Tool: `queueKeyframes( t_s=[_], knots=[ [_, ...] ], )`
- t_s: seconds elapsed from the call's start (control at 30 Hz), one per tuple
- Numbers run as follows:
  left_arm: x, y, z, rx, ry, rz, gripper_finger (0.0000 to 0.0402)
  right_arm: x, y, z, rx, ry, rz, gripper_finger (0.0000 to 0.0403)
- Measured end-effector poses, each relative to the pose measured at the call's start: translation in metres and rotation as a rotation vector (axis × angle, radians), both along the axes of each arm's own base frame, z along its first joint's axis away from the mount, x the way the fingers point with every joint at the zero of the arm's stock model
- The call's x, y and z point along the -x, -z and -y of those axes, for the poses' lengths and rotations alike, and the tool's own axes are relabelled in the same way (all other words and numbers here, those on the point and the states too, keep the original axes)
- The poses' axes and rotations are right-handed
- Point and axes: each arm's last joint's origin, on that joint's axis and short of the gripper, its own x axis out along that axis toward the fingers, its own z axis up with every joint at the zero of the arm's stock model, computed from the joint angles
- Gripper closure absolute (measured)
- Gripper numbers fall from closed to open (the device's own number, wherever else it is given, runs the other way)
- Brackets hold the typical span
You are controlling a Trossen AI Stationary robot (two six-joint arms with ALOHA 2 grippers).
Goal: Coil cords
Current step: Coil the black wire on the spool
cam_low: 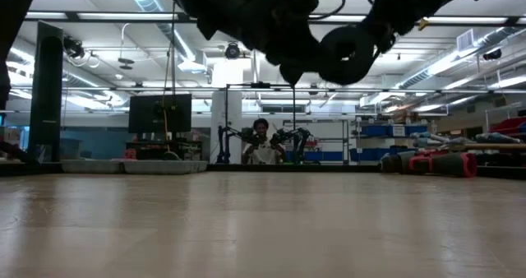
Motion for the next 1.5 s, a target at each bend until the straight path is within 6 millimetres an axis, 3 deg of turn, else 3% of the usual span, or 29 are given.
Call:
queueKeyframes(
  t_s=[0.17, 0.4, 0.63, 0.83, 1.0, 1.2, 1.5],
  knots=[
    [0.005, 0.014, 0.007, 0.002, -0.021, -0.041, 0.0401, -0.008, 0.017, -0.008, -0.121, 0.041, -0.094, 0.0366],
    [0.01, 0.021, 0.016, 0.02, -0.014, -0.097, 0.0401, -0.014, 0.038, -0.016, -0.149, 0.046, -0.241, 0.0359],
    [0.017, 0.031, 0.023, -0.012, -0.032, -0.222, 0.0401, 0.004, 0.056, -0.018, -0.293, 0.106, -0.509, 0.0336],
    [0.018, 0.031, 0.023, -0.026, -0.041, -0.229, 0.0401, 0.025, 0.065, -0.018, -0.393, 0.221, -0.73, 0.0328],
    [0.018, 0.032, 0.023, -0.026, -0.041, -0.23, 0.0401, 0.032, 0.067, -0.023, -0.528, 0.199, -0.836, 0.0329],
    [0.018, 0.032, 0.023, -0.027, -0.04, -0.23, 0.0401, 0.028, 0.065, -0.03, -0.517, 0.077, -0.8, 0.0326],
    [0.018, 0.032, 0.03, -0.119, 0.017, -0.212, 0.0401, -0.002, 0.061, -0.052, -0.36, -0.164, -0.466, 0.0326]
  ],
)
